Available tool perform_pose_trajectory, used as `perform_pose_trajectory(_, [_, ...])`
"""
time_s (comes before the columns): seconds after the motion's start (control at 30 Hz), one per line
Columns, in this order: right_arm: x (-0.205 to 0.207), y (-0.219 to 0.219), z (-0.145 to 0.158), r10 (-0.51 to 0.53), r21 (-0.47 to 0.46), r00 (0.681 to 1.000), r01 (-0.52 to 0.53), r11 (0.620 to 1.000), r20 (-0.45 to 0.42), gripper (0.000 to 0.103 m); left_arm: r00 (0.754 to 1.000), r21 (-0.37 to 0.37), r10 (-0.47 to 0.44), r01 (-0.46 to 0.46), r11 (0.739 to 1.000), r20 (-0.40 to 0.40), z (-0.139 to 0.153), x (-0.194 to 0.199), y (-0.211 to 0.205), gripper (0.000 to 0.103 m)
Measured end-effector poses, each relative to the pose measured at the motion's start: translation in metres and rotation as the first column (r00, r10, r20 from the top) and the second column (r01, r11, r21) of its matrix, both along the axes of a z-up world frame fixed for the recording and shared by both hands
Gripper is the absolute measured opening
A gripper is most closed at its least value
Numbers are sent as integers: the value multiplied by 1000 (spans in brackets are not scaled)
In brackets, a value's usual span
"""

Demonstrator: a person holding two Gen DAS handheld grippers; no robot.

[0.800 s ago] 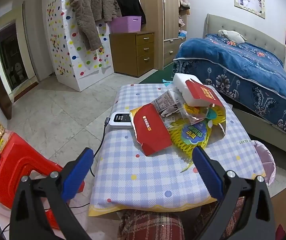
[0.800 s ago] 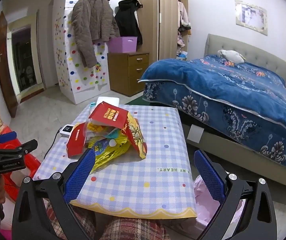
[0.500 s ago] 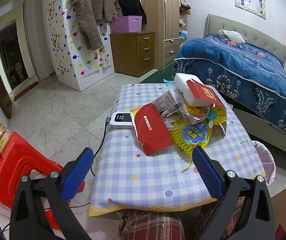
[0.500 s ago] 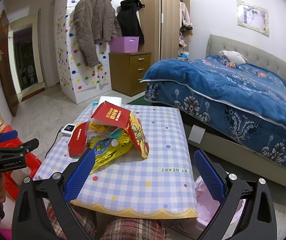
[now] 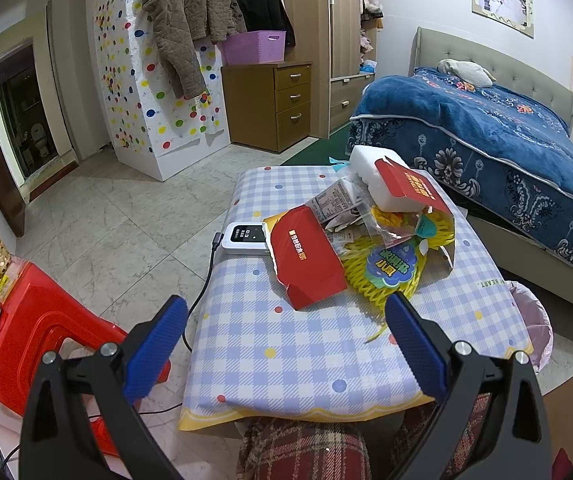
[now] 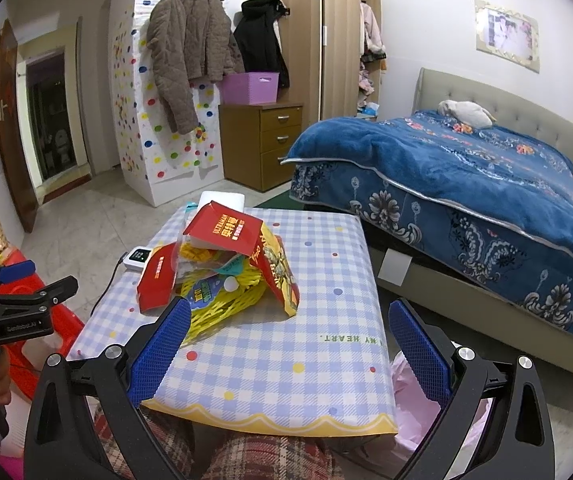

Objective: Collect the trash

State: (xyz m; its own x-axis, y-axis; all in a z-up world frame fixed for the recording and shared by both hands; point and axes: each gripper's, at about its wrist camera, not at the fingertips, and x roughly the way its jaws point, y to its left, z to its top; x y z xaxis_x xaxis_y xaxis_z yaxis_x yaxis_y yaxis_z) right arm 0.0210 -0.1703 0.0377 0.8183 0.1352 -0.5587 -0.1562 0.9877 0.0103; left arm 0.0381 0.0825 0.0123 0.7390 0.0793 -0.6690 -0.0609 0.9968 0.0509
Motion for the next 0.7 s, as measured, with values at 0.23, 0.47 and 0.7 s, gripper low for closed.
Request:
perform_pose_trajectory(0.23, [1, 0, -3, -1, 5, 1000, 1, 1000, -4, 98, 1000, -1, 0, 0, 1000, -1, 0, 0, 0, 96])
perform_pose_trajectory(0.47, [0, 3, -8, 2, 3, 1000, -2, 1000, -2, 98, 1000, -2, 0, 0, 1000, -1, -1, 0, 0, 96])
perform_pose_trajectory(0.7, [5, 2, -13, 4, 18, 1000, -5, 1000, 29, 98, 1000, 1, 5, -5, 1000, -12, -8, 0, 4, 96])
